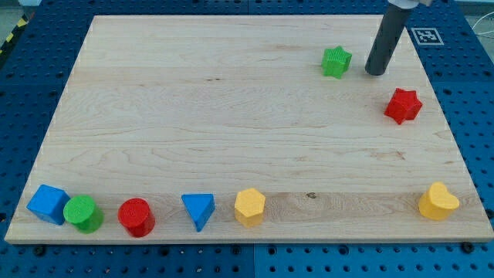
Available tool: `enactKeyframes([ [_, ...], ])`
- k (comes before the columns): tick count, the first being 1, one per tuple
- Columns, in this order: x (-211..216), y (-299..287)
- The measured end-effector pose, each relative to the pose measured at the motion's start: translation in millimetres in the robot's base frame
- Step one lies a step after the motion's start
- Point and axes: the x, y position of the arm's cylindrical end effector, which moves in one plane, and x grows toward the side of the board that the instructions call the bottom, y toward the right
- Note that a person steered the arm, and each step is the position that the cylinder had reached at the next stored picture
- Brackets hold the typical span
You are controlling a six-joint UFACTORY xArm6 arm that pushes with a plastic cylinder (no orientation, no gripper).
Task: Push the green star towards the center
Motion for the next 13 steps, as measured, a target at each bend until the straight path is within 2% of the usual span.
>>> enactKeyframes([
  [3,-20,-17],
  [5,-39,-52],
  [6,-33,-65],
  [10,70,-67],
  [11,61,-60],
  [13,10,-61],
])
